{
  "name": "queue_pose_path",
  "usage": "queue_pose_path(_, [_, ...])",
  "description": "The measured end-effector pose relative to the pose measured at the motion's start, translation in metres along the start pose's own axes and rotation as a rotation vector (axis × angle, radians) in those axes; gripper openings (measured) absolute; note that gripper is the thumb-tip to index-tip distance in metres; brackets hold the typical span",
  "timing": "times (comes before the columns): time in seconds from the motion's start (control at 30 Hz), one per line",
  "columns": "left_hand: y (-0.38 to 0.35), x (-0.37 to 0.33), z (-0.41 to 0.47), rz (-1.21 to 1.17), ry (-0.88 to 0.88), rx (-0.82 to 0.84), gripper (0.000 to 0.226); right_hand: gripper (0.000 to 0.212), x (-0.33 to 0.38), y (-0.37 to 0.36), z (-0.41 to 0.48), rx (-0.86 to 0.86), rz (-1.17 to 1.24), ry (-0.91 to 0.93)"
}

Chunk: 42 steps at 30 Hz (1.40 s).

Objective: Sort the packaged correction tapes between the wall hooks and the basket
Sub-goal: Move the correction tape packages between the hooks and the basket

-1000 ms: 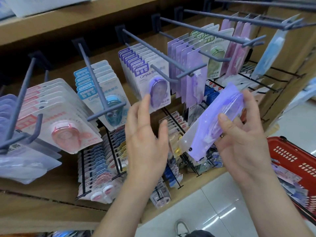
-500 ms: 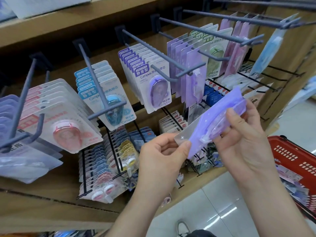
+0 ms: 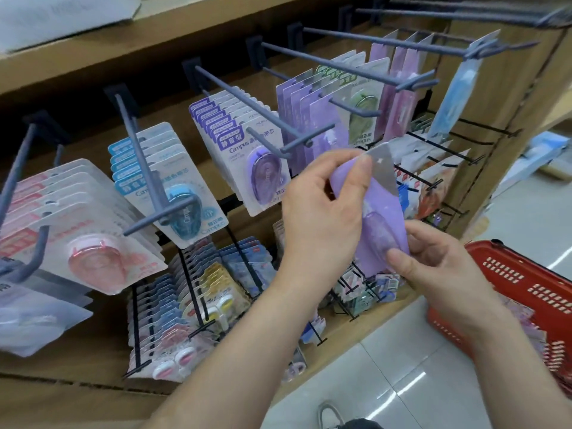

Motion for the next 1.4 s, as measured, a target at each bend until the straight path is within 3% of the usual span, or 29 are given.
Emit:
queue_pose_path(0.2, [-0.016, -0.011, 0.025, -0.048, -0.067, -0.047, 0.01, 0.025, 0.018, 0.0, 0.002, -0.12, 0.094, 0.09])
queue_pose_path(0.3, [-0.02, -0.013, 0.034, -0.045, -0.092, -0.071, 0.008, 0.029, 0.023, -0.004, 0.005, -0.13, 0.138, 0.09])
queue_pose_path(0.4, [-0.022, -0.013, 0.039, -0.03, -0.098, -0.08, 0.009, 0.047, 0.025, -0.005, 0.007, -0.135, 0.189, 0.084])
queue_pose_path(0.57, [-0.025, 0.0, 0.042, -0.14, 0.031, -0.068, 0.004, 0.054, 0.02, -0.005, 0.009, -0.16, 0.198, 0.048])
queue_pose_path(0.7, [-0.026, 0.008, 0.038, -0.205, 0.128, -0.031, 0.011, 0.056, 0.02, -0.004, 0.011, -0.172, 0.178, 0.034])
queue_pose_path(0.8, [-0.024, 0.011, 0.021, -0.234, 0.133, 0.065, 0.029, 0.054, 0.02, -0.003, 0.012, -0.187, 0.172, 0.024])
queue_pose_path(0.97, [-0.013, 0.026, -0.006, -0.066, 0.092, 0.158, 0.069, 0.034, 0.017, 0.001, 0.016, -0.252, 0.14, -0.001])
queue_pose_path(1.1, [-0.015, 0.039, 0.001, 0.146, 0.118, 0.173, 0.065, 0.031, 0.016, -0.007, 0.028, -0.242, 0.086, -0.019])
queue_pose_path(1.27, [0.003, 0.044, 0.019, 0.3, 0.045, 0.024, 0.062, 0.018, 0.007, -0.012, 0.045, -0.243, -0.087, -0.052])
queue_pose_path(1.4, [-0.001, 0.042, 0.029, 0.516, -0.016, 0.032, 0.06, 0.027, -0.001, -0.003, 0.048, -0.311, -0.246, -0.071])
Point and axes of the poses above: each hand's wrist, its own z-axis towards the middle knuckle, its own y-axis out of the back of the hand, x = y × z, the point moved 10 cm from there along z, towards the middle knuckle, and after that the axes turned 2 degrees about -x, right-handed, at the moved point
